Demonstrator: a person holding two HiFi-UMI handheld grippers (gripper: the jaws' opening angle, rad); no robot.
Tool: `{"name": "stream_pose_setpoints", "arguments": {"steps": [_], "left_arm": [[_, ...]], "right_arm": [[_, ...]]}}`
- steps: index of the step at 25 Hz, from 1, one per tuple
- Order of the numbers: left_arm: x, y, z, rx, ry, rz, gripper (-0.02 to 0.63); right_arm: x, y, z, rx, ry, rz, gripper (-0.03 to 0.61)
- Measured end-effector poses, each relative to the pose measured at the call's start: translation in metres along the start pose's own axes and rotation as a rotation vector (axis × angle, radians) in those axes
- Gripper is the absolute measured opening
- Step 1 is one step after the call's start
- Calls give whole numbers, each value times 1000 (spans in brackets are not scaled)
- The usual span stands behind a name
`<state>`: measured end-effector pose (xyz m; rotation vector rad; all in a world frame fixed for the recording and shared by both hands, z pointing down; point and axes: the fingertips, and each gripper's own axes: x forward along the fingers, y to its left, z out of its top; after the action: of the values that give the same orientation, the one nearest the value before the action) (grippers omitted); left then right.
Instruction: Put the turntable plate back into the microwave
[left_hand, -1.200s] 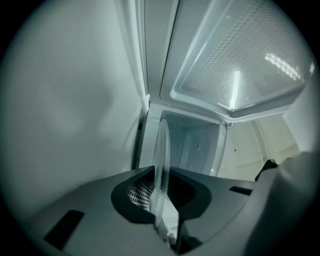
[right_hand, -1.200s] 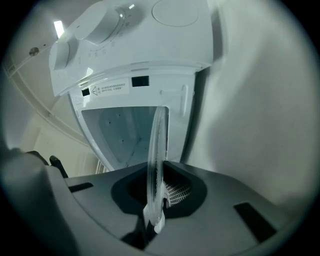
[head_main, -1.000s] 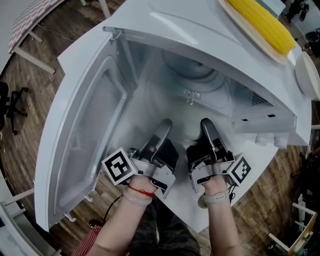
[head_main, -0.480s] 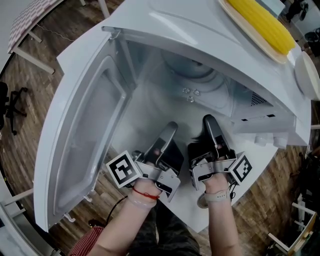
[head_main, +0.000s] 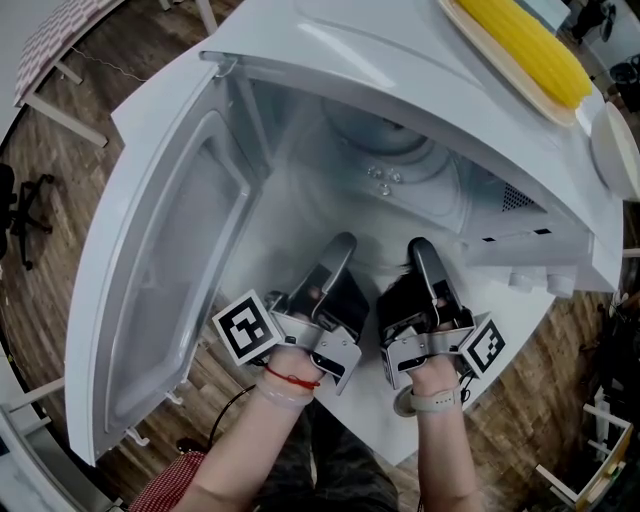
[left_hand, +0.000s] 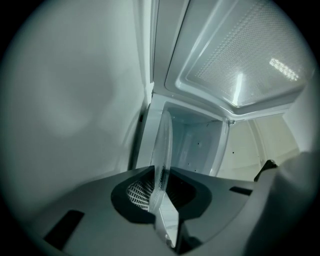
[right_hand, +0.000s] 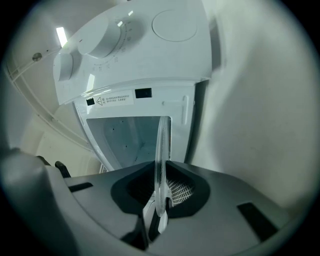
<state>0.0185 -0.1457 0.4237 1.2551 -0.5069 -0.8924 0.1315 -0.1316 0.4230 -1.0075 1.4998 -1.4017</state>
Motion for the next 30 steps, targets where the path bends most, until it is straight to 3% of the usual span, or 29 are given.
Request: {"name": "stream_pose_setpoints", "arguments": {"steps": [17,30], "left_arm": [[15,4,7,35,-19,-9,44],[26,5,4,107,17,-10,44]], "right_arm": [[-1,-5,-9,43,12,-15,44],[9,-6,-9,3,34,-12,44]]}}
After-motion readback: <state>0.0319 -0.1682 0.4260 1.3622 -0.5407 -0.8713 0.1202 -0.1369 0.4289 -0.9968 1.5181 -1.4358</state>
